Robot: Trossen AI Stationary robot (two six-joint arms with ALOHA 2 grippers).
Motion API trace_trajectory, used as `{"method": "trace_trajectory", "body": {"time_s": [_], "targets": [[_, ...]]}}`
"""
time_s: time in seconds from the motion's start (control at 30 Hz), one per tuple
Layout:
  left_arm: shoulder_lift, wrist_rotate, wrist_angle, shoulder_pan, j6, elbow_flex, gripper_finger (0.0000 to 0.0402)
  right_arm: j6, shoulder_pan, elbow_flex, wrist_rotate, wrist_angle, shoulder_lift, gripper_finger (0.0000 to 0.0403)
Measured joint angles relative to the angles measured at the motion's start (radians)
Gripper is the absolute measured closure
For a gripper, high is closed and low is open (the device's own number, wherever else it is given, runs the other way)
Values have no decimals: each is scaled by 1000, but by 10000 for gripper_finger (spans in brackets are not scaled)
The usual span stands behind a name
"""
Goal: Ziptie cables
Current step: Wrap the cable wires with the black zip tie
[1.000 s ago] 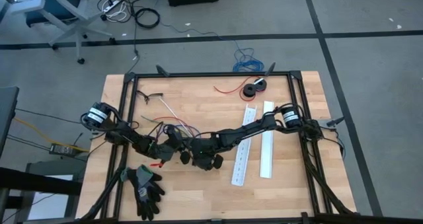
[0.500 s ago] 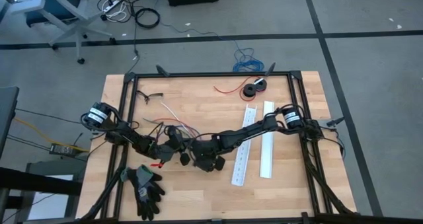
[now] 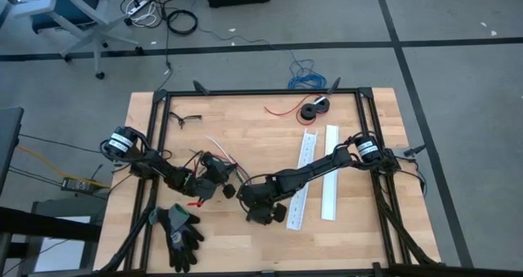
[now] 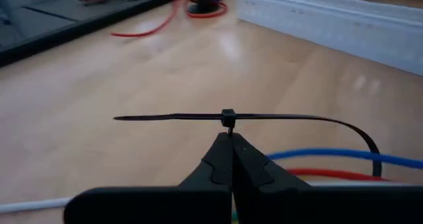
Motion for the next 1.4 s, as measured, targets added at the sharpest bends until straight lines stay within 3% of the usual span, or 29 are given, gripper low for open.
{"method": "trace_trajectory", "body": {"time_s": [0.33,0.53,1.07,1.23,1.33,1.4], "targets": [[0,-141,-3,33,3,0,401,25,36,0,1,-24,-2,403],[0,-133,34,38,6,0,401,78,33,1,32,-34,-3,400],[0,-69,49,36,1,0,401,143,16,2,25,-39,-4,295],[0,-56,49,36,-16,0,401,147,18,2,152,-55,-7,268],[0,-40,49,35,-16,0,401,173,12,2,255,-127,-24,268],[0,-26,48,35,-16,0,401,218,-8,2,258,-209,-48,276]]}}
